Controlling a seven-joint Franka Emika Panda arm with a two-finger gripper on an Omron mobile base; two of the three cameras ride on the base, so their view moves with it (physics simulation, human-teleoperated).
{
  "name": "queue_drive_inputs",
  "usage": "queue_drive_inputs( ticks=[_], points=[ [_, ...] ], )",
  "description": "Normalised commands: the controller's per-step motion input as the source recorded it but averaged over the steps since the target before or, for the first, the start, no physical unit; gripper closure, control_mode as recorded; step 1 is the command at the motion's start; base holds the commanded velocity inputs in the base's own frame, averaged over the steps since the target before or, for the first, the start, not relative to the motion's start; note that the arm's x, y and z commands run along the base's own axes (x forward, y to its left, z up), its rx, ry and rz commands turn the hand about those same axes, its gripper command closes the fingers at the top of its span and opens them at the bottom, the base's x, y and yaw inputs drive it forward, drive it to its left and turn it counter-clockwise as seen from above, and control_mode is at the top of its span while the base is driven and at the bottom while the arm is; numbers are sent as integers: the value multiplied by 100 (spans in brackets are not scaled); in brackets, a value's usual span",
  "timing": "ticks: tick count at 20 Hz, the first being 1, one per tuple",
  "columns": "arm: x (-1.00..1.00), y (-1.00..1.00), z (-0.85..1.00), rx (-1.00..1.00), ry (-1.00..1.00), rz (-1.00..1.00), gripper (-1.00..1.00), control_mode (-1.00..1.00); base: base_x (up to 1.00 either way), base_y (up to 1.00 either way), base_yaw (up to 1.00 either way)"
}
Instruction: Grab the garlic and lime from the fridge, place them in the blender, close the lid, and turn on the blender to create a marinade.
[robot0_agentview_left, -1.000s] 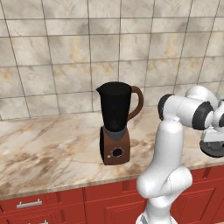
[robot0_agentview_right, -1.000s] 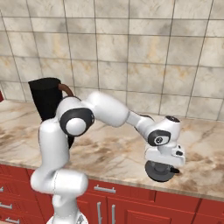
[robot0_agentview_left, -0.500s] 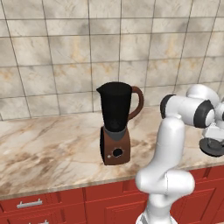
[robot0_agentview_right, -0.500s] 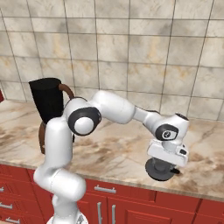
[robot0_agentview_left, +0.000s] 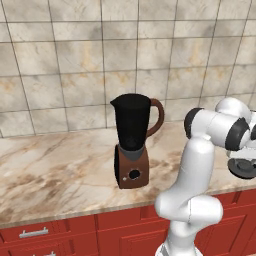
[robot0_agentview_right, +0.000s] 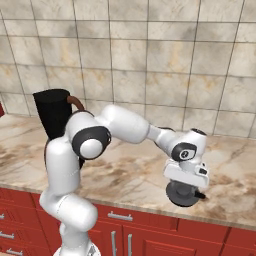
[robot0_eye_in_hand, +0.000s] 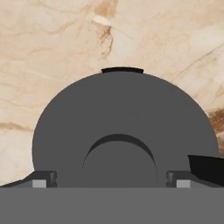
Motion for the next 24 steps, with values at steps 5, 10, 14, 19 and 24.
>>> queue_drive_inputs(
  ticks=[5, 10, 14, 19, 24],
  points=[
    [-8, 0, -24, -1, 1, 0, -100, -100, 0, 0, 0],
    [-7, -1, -10, 0, 2, 0, -100, -100, 0, 0, 0],
    [-26, 2, -34, 0, 1, 0, -100, -100, 0, 0, 0],
    [-8, 0, -30, 2, 0, 0, 100, -100, 0, 0, 0],
    [0, 0, -7, 3, 0, 0, 100, -100, 0, 0, 0]
  ],
)
